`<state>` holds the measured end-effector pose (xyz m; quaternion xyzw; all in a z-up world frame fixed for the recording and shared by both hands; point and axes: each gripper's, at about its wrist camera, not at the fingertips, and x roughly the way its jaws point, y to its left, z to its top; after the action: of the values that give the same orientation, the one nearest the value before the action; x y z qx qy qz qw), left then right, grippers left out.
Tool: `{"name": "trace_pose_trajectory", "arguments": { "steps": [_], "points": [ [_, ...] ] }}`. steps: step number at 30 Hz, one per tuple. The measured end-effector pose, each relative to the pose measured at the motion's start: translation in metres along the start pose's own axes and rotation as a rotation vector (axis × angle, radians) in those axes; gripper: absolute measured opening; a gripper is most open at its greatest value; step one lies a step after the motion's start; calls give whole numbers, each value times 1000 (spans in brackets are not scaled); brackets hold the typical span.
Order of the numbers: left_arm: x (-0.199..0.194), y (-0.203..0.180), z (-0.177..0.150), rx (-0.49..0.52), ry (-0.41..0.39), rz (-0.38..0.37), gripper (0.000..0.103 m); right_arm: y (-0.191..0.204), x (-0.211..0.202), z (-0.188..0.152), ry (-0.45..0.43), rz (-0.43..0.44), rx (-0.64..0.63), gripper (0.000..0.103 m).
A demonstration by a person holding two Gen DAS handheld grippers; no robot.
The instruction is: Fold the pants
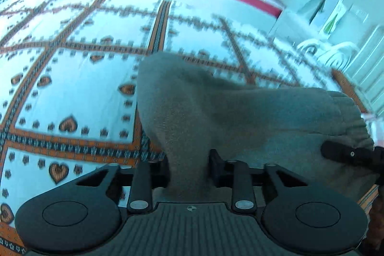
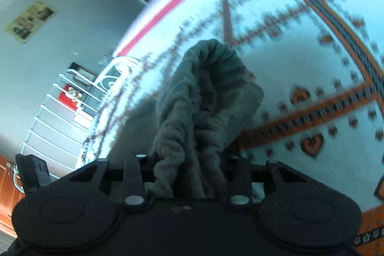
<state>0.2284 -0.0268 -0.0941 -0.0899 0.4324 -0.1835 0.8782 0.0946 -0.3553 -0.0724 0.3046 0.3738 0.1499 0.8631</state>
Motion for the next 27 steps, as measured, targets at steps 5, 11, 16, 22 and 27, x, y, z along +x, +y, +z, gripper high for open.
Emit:
{"name": "trace_pose_trajectory", "arguments": {
  "steps": [5, 11, 16, 22, 27],
  "points": [
    [-3, 0, 51, -41, -99, -30, 24, 34, -6, 30, -76, 34, -101, 30],
    [36, -5, 143, 39, -196, 26, 24, 48, 17, 96, -146, 32, -160, 30],
    [113, 3, 181, 65, -114, 82, 24, 21, 68, 121, -107, -31, -106, 30],
    [172, 0, 171, 145, -49, 191, 56, -12, 111, 108, -53, -216, -123, 58],
    [160, -4, 160, 146, 19, 252, 102, -3, 87, 90, -112, -335, -179, 85]
  ]
}}
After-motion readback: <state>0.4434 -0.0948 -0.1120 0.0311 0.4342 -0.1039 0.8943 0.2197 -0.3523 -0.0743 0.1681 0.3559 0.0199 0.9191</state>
